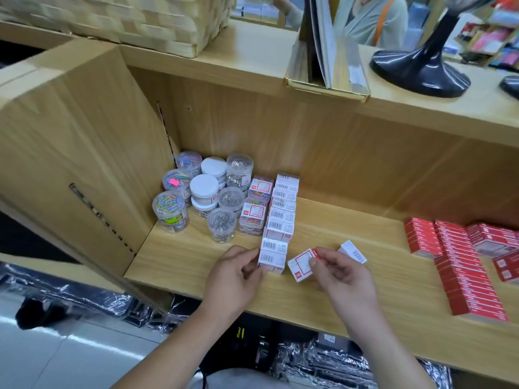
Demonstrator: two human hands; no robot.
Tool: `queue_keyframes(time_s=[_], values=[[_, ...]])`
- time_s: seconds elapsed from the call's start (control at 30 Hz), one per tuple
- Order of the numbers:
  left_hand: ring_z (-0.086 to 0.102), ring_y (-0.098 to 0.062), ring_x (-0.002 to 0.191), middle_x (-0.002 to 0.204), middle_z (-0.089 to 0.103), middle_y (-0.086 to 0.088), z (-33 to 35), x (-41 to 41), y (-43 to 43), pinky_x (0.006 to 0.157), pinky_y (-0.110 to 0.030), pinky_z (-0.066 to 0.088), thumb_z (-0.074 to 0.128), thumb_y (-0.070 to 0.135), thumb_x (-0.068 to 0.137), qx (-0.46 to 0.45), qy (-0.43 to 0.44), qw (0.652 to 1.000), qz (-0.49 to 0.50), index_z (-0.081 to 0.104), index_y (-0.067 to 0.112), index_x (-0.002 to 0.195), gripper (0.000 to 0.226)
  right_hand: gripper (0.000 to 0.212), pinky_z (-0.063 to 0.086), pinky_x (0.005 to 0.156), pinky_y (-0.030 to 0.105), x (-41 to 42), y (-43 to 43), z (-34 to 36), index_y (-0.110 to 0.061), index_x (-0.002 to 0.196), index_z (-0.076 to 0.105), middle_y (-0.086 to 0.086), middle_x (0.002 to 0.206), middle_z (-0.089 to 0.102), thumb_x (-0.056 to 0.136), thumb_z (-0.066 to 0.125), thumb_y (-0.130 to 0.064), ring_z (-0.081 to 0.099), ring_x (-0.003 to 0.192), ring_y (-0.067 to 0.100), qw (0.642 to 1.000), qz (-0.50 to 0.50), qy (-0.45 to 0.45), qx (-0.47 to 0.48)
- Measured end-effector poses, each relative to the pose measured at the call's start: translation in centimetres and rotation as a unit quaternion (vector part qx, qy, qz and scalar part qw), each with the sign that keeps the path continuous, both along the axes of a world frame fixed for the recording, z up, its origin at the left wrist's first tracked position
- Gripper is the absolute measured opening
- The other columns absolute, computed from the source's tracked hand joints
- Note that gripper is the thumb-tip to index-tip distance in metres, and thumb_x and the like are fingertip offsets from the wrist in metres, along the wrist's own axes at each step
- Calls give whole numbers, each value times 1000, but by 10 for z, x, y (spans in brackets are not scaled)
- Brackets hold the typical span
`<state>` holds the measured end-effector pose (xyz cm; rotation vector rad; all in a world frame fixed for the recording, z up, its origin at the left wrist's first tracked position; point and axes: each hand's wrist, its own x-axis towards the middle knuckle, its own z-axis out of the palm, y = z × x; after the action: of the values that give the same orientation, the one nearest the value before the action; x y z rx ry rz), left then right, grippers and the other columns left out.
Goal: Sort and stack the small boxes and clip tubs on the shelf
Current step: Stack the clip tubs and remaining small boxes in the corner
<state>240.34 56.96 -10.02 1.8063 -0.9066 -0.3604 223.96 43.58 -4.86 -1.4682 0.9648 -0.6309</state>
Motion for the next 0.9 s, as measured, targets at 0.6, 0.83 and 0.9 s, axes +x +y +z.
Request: queue_keyframes(time_s=[0.6,0.83,0.9], values=[[57,-6,73,94,61,10,46,4,11,67,-11,40,85,14,79,-71,12,991,-113,75,21,107,30,32,53,72,28,35,27,43,-25,90,67,-11,87,71,70,90,-17,62,75,11,982,100,10,-157],[60,-12,76,90,68,6,16,9,-9,70,-28,50,81,32,78,-99,98,990,4,73,31,103,26,32,50,64,18,33,16,7,-28,100,70,-6,84,68,73,88,-28,60,72,7,970,67,138,-188],[62,-14,76,92,68,9,8,9,-14,71,-36,55,78,30,82,-79,58,995,7,71,34,108,27,9,46,65,18,36,11,-7,-29,88,71,-5,79,63,83,79,-29,58,73,6,951,81,180,-238]])
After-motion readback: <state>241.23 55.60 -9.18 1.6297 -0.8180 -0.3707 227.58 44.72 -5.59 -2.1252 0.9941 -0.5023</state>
